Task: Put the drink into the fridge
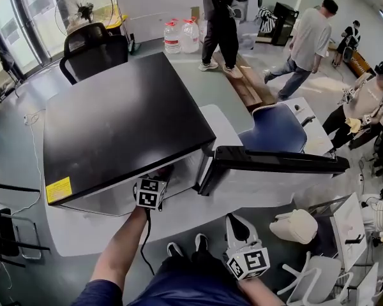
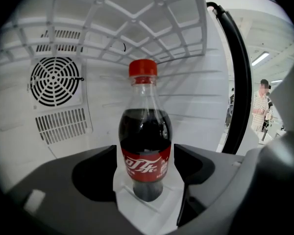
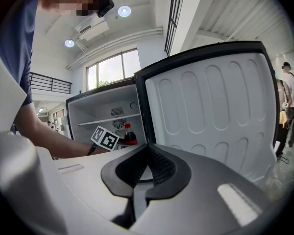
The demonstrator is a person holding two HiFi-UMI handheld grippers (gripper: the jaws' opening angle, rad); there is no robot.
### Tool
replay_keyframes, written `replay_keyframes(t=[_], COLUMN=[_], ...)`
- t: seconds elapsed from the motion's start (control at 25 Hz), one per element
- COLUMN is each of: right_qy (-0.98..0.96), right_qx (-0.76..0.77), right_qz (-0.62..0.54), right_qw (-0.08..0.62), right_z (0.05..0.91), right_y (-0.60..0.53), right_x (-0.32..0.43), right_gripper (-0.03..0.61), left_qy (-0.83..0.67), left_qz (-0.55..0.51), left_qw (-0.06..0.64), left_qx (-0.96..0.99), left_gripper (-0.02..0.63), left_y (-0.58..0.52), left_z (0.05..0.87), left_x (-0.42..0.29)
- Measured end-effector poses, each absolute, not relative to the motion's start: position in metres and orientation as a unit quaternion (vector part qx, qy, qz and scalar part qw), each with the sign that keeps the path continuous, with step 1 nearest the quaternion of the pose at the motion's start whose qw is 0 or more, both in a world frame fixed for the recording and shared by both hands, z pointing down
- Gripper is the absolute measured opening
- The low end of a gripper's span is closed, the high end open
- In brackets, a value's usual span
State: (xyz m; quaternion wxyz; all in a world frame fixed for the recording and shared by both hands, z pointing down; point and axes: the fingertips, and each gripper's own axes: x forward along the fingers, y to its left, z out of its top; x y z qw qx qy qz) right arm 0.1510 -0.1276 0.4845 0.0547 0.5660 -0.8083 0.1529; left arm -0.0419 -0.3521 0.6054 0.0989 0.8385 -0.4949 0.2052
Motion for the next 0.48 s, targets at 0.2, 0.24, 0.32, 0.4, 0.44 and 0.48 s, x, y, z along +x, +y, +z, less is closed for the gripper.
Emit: replay_keyframes(t=[0.2, 0.24, 0.32, 0.4, 0.44, 0.48], right_qy=[-0.819, -0.821, -0.826, -0.833, -0.837, -0.840], right_qx=[0.552, 0.550, 0.543, 0.533, 0.528, 0.524], right_qz=[0.144, 0.143, 0.141, 0.136, 0.134, 0.130], right_qw=[0.056, 0.054, 0.052, 0.054, 0.053, 0.051], right_z=[0.478, 0.478, 0.475, 0.471, 0.469, 0.466], right_y=[-0.140, -0.143, -0.147, -0.151, -0.154, -0.157], right_x=[0.141, 0.139, 0.135, 0.128, 0.125, 0.122], right_gripper=[0.006, 0.006, 0.006, 0.006, 0.006, 0.006], left_qy=[-0.485, -0.483, -0.481, -0.481, -0.481, -0.481], left_qz=[0.193, 0.189, 0.180, 0.166, 0.157, 0.145], left_qw=[0.110, 0.113, 0.119, 0.125, 0.126, 0.127], left_qx=[0.846, 0.847, 0.850, 0.852, 0.853, 0.855], left_gripper=[0.345, 0.345, 0.345, 0.344, 0.344, 0.344], left_y=[-0.334, -0.328, -0.313, -0.295, -0.287, -0.280], left_z=[0.598, 0.596, 0.589, 0.577, 0.570, 0.560], left_x=[-0.045, -0.047, -0.050, -0.053, -0.054, -0.055])
